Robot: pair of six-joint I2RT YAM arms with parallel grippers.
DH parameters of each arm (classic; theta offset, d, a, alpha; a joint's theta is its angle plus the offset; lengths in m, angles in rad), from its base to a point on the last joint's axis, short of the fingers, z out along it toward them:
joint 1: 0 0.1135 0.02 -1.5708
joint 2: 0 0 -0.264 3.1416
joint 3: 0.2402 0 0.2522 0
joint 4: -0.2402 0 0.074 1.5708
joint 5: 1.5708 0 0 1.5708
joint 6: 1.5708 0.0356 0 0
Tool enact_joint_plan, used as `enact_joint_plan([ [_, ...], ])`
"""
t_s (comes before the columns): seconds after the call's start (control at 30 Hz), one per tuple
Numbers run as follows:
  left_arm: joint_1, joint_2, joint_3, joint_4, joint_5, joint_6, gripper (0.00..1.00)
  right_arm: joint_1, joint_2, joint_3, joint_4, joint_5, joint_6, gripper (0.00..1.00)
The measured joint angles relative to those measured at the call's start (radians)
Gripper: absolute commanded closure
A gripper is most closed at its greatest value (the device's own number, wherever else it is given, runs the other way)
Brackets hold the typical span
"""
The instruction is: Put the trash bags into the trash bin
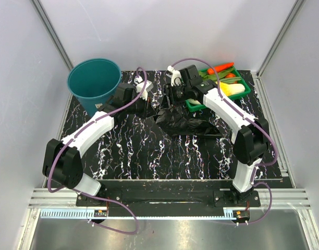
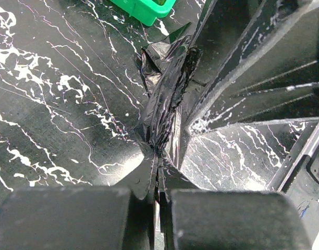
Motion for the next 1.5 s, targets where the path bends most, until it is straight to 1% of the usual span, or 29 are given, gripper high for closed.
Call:
enact_joint_plan([
  [0.03, 0.0, 0.0, 0.0, -0.001, 0.0, 0.0, 1.0, 0.0, -0.002, 0.0, 0.0, -0.001, 0.001, 0.42],
  [0.17, 0.0, 0.0, 0.002, -0.003, 0.005, 0.0, 1.0, 0.0, -0.002, 0.0, 0.0, 0.002, 0.009, 0.4],
  [0.53, 0.0, 0.0, 0.013, -0.005, 0.034, 0.0, 1.0, 0.001, 0.014, 0.004, 0.021, -0.016, 0.06, 0.41],
  [0.77, -0.002, 0.0, 0.013, -0.002, 0.08, 0.007, 1.0, 0.002, 0.031, 0.004, 0.026, -0.026, 0.074, 0.49],
  [0.87, -0.002, 0.0, 0.013, 0.006, 0.103, 0.012, 1.0, 0.002, 0.032, 0.006, 0.03, -0.042, 0.079, 0.51],
  [1.03, -0.005, 0.0, 0.012, 0.009, 0.13, 0.03, 1.0, 0.002, 0.04, 0.011, 0.038, -0.068, 0.087, 0.5],
  [1.33, -0.01, 0.001, 0.007, 0.009, 0.137, 0.053, 1.0, 0.002, 0.04, 0.024, 0.053, -0.09, 0.106, 0.44],
  [1.5, -0.011, 0.002, 0.007, 0.008, 0.137, 0.058, 1.0, 0.002, 0.04, 0.027, 0.053, -0.087, 0.106, 0.44],
])
